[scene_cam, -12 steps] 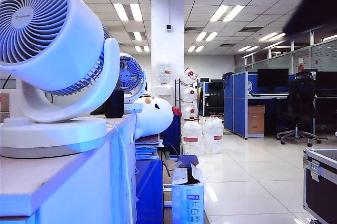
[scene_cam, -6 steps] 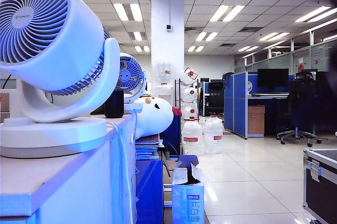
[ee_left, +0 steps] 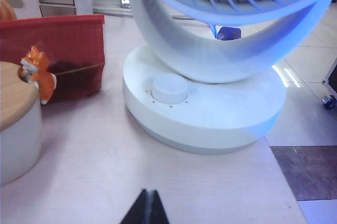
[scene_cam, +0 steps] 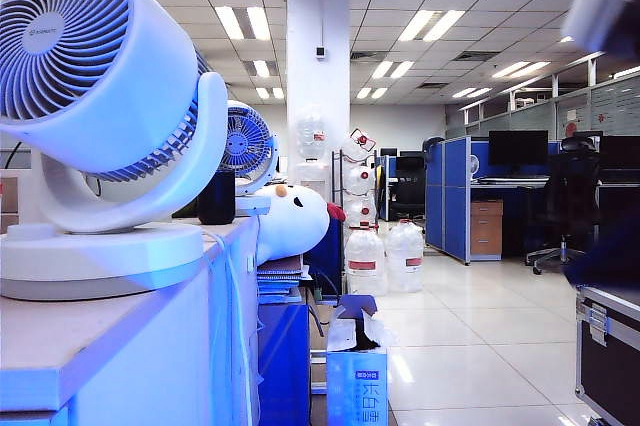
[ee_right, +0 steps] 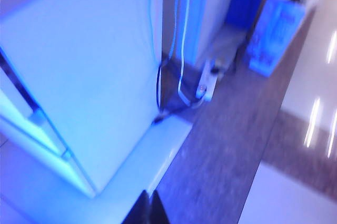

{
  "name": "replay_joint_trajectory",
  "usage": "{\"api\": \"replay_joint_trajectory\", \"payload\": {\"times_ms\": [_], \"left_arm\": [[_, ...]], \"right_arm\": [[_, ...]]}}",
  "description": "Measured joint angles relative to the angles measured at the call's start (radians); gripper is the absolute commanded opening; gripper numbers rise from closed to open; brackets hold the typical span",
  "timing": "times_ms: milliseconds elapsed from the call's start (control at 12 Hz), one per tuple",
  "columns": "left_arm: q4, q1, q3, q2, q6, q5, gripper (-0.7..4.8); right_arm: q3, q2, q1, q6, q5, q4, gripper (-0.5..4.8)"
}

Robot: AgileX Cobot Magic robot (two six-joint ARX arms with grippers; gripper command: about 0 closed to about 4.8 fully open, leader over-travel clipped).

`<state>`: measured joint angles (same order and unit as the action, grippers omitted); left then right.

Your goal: Open the drawer, place the cleaning sponge inside, then close the drawer.

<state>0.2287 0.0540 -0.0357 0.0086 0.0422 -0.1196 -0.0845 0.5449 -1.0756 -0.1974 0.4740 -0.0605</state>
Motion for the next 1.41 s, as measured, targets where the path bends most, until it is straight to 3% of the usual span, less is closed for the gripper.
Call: {"api": "replay_joint_trajectory", "payload": {"times_ms": [332, 498, 664, 830, 1079, 1162, 1245, 1328, 1411], "left_arm": [[0.000, 0.000, 0.000, 0.000, 0.000, 0.000, -0.04], [-0.001, 0.000, 0.000, -0.001, 0.000, 0.000, -0.04], [0.000, 0.000, 0.000, -0.002, 0.000, 0.000, -0.04], [0.000, 0.000, 0.000, -0.002, 0.000, 0.001, -0.04], [-0.001, 0.000, 0.000, -0.003, 0.000, 0.001, -0.04], [-0.001, 0.000, 0.000, -0.003, 0.000, 0.001, -0.04], [-0.001, 0.000, 0.000, -0.003, 0.000, 0.001, -0.04], [-0.001, 0.000, 0.000, -0.003, 0.000, 0.001, -0.04], [0.000, 0.000, 0.000, -0.002, -0.001, 0.001, -0.04]], "right_arm": [[0.000, -0.119, 0.033, 0.068, -0.006, 0.161, -0.05], [-0.006, -0.282, 0.213, 0.068, -0.087, 0.097, -0.05], [-0.002, -0.433, 0.529, 0.069, -0.271, -0.102, -0.05], [0.055, -0.463, 0.716, 0.075, -0.336, -0.177, -0.05], [0.053, -0.469, 0.787, 0.109, -0.364, -0.176, -0.05], [0.053, -0.473, 0.816, 0.232, -0.387, -0.176, -0.05], [0.053, -0.478, 0.864, 0.233, -0.392, -0.176, -0.05], [0.053, -0.529, 0.945, 0.138, -0.402, -0.176, -0.05], [0.053, -0.547, 0.979, 0.122, -0.418, -0.169, -0.05]]}}
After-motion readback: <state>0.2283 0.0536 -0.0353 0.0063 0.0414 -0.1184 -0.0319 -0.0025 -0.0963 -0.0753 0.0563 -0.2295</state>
